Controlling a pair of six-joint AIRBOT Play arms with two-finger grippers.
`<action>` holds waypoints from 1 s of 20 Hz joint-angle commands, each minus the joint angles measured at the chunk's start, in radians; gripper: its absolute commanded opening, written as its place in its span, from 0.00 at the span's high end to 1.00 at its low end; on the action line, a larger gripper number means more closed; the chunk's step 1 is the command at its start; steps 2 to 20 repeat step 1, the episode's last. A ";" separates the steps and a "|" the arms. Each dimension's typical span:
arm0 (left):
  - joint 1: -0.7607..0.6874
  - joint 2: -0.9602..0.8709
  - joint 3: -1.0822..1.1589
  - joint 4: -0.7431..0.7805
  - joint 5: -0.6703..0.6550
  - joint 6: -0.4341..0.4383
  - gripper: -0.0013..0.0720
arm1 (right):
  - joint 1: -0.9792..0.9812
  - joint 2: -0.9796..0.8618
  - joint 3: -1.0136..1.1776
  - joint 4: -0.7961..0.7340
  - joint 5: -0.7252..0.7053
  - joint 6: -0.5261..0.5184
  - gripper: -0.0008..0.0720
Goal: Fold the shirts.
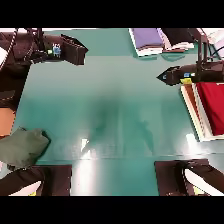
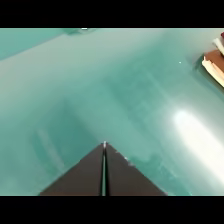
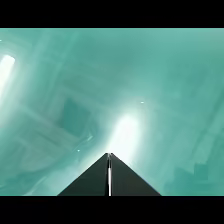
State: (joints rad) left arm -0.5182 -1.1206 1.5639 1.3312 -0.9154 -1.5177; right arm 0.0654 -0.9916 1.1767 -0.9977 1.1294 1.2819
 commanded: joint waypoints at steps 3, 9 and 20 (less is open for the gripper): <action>0.000 0.001 0.000 0.000 0.009 0.000 0.95 | 0.014 -0.003 0.001 0.002 0.015 0.000 0.97; 0.000 0.001 0.000 0.000 0.009 0.000 0.95 | 0.014 -0.003 0.001 0.002 0.015 0.000 0.97; 0.000 0.001 0.000 0.000 0.009 0.000 0.95 | 0.014 -0.003 0.001 0.002 0.015 0.000 0.97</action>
